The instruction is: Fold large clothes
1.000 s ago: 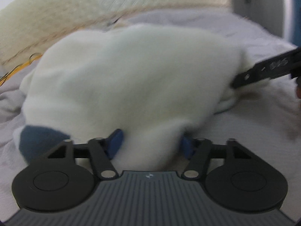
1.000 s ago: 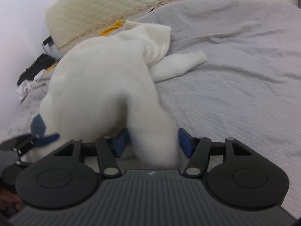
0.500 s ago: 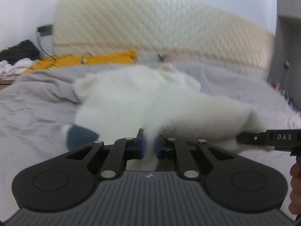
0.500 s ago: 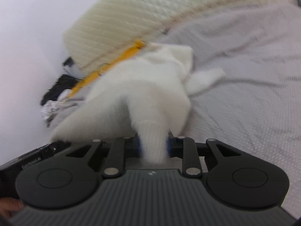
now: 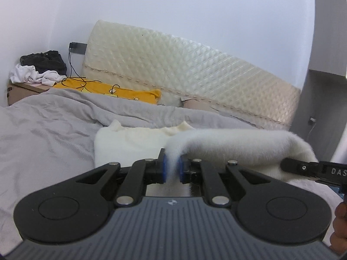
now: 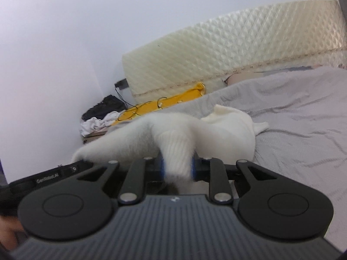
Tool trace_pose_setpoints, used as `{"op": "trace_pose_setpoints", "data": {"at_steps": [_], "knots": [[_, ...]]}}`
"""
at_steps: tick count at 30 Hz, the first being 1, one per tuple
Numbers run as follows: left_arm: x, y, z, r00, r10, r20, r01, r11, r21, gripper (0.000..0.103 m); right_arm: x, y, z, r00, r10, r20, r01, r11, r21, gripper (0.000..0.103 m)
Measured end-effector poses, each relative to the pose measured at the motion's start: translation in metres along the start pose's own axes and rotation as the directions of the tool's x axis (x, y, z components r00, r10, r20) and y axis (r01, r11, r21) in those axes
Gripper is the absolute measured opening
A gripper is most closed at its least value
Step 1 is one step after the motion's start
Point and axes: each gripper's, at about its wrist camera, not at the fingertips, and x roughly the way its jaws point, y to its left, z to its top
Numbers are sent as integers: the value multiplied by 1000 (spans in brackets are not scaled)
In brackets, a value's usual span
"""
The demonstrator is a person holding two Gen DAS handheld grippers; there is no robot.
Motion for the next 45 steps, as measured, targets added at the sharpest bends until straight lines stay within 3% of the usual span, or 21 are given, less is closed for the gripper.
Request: {"op": "trace_pose_setpoints", "data": {"at_steps": [6, 11, 15, 22, 27, 31, 33, 35, 37, 40, 45], "knots": [[-26, -2, -36, 999, 2, -47, -2, 1000, 12, 12, 1, -2, -34, 998, -25, -53, 25, 1000, 3, 24], [5, 3, -58, 990, 44, -135, -43, 999, 9, 13, 15, -9, -55, 993, -44, -108, 51, 997, 61, 24], [32, 14, -75, 972, 92, -216, -92, 996, 9, 14, 34, -17, -71, 982, -42, -184, 59, 994, 88, 25], [86, 33, -88, 940, 178, -290, -197, 980, -38, 17, 75, -26, -95, 953, -1, -302, 43, 990, 134, 25], [116, 49, -95, 922, 195, -333, -228, 972, -61, 22, 93, -27, -110, 932, 10, -363, 36, 992, 120, 29], [115, 58, -93, 925, 168, -341, -222, 967, -126, 24, 81, -31, -100, 943, 70, -327, -5, 981, 194, 32], [112, 62, -92, 927, 149, -344, -213, 964, -157, 26, 71, -33, -94, 949, 93, -303, -21, 972, 233, 45], [107, 62, -90, 925, 138, -353, -211, 961, -178, 33, 62, -33, -91, 954, 95, -286, -21, 968, 252, 52], [101, 63, -89, 924, 121, -363, -204, 958, -202, 46, 54, -30, -90, 949, 68, -309, 0, 976, 216, 53], [89, 65, -89, 925, 87, -370, -187, 952, -243, 55, 47, -23, -96, 923, -14, -386, 67, 990, 123, 54], [58, 54, -84, 936, 58, -348, -141, 966, -218, 62, 35, -21, -100, 917, -81, -391, 120, 990, 77, 62]]}}
